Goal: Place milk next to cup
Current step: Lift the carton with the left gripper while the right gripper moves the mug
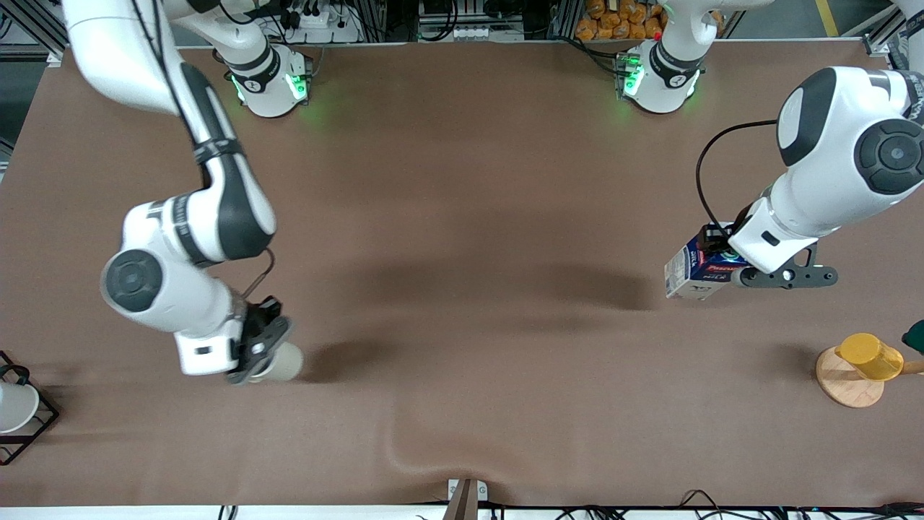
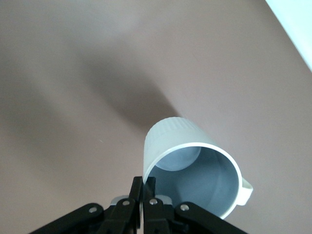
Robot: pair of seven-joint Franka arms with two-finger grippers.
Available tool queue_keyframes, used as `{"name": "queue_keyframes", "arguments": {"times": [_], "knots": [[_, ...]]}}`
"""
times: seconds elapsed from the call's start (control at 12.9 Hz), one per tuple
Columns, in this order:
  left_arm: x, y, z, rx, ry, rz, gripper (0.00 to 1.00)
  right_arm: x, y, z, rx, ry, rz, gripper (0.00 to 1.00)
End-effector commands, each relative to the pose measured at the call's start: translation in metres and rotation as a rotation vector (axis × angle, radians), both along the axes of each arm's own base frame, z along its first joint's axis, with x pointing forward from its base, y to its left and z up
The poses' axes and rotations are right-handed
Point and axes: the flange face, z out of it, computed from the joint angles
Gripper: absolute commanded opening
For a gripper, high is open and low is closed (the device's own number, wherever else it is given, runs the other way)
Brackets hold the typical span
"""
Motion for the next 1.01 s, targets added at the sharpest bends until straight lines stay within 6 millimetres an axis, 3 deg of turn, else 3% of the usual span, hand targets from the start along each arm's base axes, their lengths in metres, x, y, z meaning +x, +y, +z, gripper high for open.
{"name": "queue_keyframes", "arguments": {"times": [0.0,0.23,0.31,0.47,0.7,0.93], "knots": [[-0.008,-0.001,0.019,-0.017,-0.005,0.004,0.59,-0.015,0.074,-0.009,-0.001,-0.011,0.185,0.00],[-0.010,-0.001,0.020,-0.014,0.006,0.000,0.59,-0.044,0.168,-0.025,0.025,-0.096,0.310,0.00],[-0.011,-0.001,0.019,-0.014,0.011,0.000,0.59,-0.053,0.195,-0.043,0.032,-0.113,0.337,0.00],[-0.014,-0.001,0.027,-0.014,0.005,-0.002,0.59,-0.058,0.215,-0.070,0.043,-0.119,0.283,0.00],[-0.019,-0.003,0.039,-0.035,0.009,0.009,0.59,-0.072,0.257,-0.076,0.064,-0.132,0.225,0.00],[-0.023,-0.005,0.056,-0.038,0.013,0.005,0.59,-0.093,0.287,-0.099,0.066,-0.104,0.095,0.00]]}}
